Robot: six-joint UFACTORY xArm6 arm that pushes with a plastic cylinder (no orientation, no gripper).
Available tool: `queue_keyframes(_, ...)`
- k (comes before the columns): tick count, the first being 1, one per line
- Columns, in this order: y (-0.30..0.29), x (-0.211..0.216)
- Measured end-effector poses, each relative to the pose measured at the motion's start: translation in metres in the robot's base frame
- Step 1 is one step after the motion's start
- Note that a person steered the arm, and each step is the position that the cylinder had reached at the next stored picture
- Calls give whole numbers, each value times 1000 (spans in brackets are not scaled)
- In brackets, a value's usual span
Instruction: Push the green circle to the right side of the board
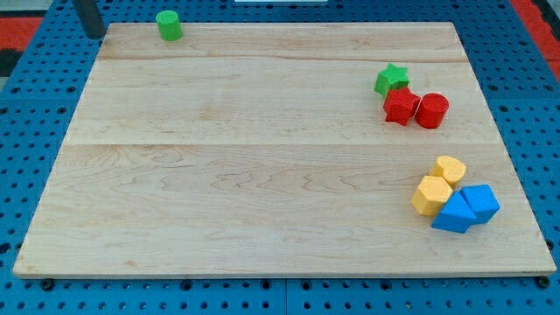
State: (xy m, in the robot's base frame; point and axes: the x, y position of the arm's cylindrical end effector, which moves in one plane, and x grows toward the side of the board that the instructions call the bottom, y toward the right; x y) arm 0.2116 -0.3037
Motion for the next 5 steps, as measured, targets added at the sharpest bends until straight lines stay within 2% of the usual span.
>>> queue_keyframes(1, 7, -20)
queue_keyframes(2, 10, -21)
queue_keyframes(4, 72, -20)
queue_keyframes(5, 139, -20)
